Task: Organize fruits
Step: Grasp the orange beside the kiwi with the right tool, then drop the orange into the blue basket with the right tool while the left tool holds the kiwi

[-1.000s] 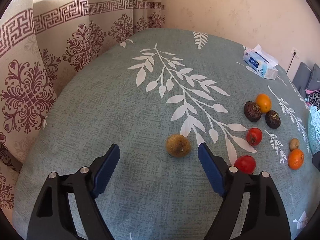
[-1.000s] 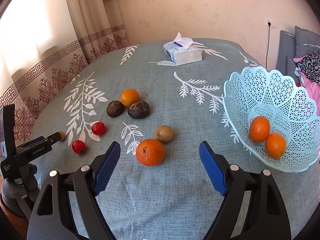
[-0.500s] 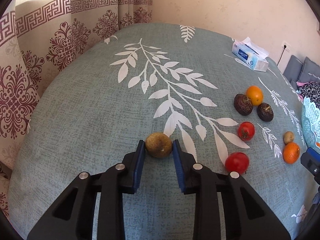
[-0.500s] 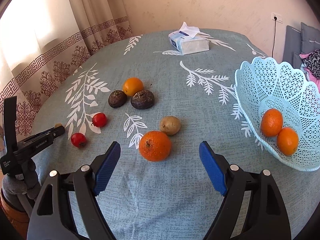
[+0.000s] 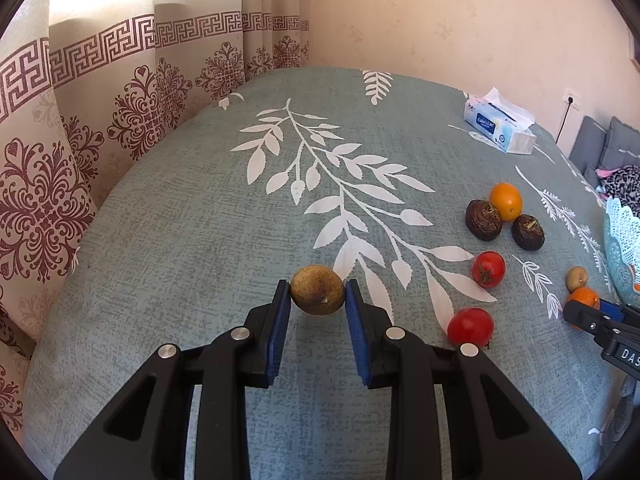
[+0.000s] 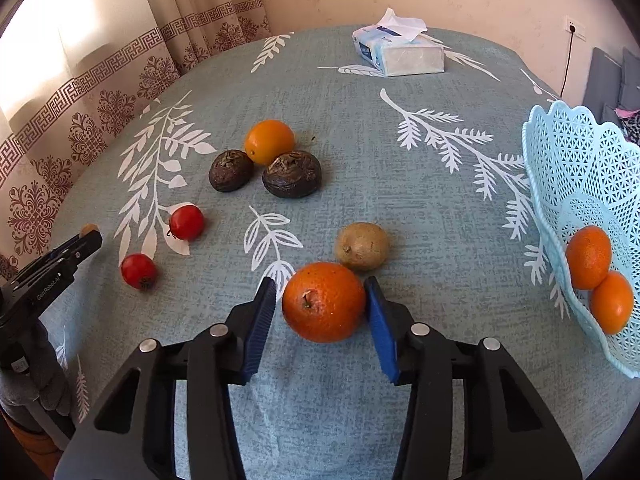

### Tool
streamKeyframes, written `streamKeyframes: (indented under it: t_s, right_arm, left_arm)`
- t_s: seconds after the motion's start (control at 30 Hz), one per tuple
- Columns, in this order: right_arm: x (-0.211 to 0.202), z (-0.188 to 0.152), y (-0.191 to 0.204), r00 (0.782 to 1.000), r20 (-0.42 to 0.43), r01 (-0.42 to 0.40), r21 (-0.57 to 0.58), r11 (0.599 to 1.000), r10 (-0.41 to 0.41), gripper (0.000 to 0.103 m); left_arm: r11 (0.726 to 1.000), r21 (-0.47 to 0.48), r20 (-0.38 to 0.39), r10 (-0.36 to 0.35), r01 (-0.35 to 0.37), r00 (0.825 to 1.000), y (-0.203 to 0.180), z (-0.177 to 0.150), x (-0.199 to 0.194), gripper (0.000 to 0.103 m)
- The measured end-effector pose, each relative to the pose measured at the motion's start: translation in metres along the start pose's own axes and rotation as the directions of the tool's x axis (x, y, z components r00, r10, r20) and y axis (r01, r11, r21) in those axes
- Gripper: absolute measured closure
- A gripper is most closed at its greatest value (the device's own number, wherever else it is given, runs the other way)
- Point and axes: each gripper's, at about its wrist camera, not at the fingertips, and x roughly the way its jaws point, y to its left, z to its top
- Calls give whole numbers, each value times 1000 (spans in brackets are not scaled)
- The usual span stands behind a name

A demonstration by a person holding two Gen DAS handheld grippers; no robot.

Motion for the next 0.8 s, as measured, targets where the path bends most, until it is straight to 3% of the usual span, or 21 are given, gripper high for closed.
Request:
streamKeyframes:
  t_s: [0.07, 0.33, 0.6, 0.8]
  right_arm:
    - [0, 0, 0, 1000, 6, 13, -9, 1000, -13, 62]
    - [-12, -3, -3, 1000, 30, -10, 11, 1000, 9, 63]
    - [-54, 2, -16, 992, 127, -33, 48, 998, 27, 63]
    - [-82, 6, -37, 980, 199, -2, 91, 996, -16, 63]
  left_arm:
    - [1000, 1, 1, 1, -1, 1000, 0, -1, 0, 75]
    - [1000, -1, 3, 16, -16, 1000, -1, -1, -1, 75]
    - [1000, 4, 10, 19, -19, 1000, -6, 0, -9, 75]
    - [999, 39, 38, -5, 4, 999, -22, 3, -23, 75]
